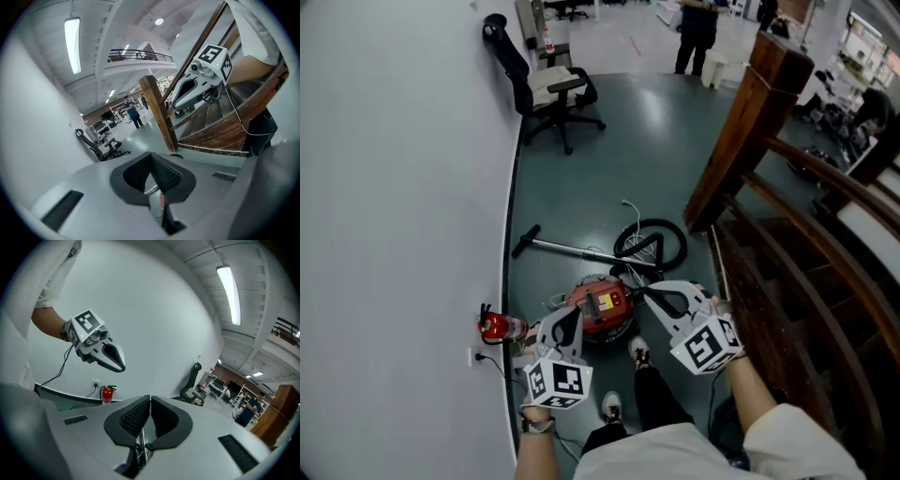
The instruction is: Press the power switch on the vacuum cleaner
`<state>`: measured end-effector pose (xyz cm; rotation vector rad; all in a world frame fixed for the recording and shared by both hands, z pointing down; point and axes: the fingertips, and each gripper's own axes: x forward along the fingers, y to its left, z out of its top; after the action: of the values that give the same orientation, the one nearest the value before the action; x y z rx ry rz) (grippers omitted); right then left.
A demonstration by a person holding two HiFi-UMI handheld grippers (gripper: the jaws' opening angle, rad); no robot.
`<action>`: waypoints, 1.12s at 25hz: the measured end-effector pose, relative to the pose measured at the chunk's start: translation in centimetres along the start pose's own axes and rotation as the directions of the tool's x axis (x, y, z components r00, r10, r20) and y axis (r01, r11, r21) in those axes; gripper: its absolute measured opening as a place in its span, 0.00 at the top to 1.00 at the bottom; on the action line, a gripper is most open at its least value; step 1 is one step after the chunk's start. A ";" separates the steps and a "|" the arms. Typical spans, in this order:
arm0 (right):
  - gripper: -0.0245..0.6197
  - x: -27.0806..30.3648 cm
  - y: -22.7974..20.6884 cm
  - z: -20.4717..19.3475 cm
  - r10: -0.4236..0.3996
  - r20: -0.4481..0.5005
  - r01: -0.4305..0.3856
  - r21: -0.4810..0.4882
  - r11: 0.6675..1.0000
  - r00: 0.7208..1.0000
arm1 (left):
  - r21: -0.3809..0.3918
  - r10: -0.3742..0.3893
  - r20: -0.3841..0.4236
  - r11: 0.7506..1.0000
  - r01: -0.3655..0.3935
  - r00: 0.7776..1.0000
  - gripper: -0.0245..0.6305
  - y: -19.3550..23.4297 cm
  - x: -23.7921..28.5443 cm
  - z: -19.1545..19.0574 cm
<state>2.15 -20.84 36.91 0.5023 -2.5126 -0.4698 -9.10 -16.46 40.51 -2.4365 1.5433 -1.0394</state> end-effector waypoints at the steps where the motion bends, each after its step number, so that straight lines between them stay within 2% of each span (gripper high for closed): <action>1: 0.91 0.7 0.0 -0.5 0.010 -0.001 -0.010 0.001 1.000 1.000 | -0.005 0.004 -0.007 1.000 -0.004 1.000 0.96 0.1 0.5 -0.3; 5: 0.91 3.6 0.1 -2.5 0.044 -0.007 -0.044 0.012 0.999 0.999 | -0.034 0.022 -0.038 0.999 -0.023 0.999 0.96 0.7 2.4 -2.1; 10: 0.91 6.9 -0.4 -4.9 0.045 -0.003 -0.045 0.013 0.999 0.999 | -0.039 0.023 -0.065 0.999 -0.025 0.998 0.96 0.9 5.1 -3.8; 16: 0.91 10.0 -0.4 -8.1 0.092 0.006 -0.092 0.077 0.993 0.996 | -0.059 0.013 -0.104 0.998 -0.019 0.995 0.96 1.0 7.7 -5.2; 21: 0.91 12.0 0.4 -10.5 0.120 -0.001 -0.119 0.109 0.987 0.993 | -0.107 -0.006 -0.108 0.994 -0.006 0.994 0.96 -0.2 9.1 -6.5; 28: 0.91 15.1 3.4 -15.1 0.180 -0.035 -0.171 0.168 0.971 0.983 | -0.175 -0.036 -0.139 0.984 0.011 0.990 0.96 -2.7 11.2 -10.1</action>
<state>-2.25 -27.92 56.90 0.3433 -2.5318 -0.1810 -9.85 -21.49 54.95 -2.5494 1.7213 -1.1512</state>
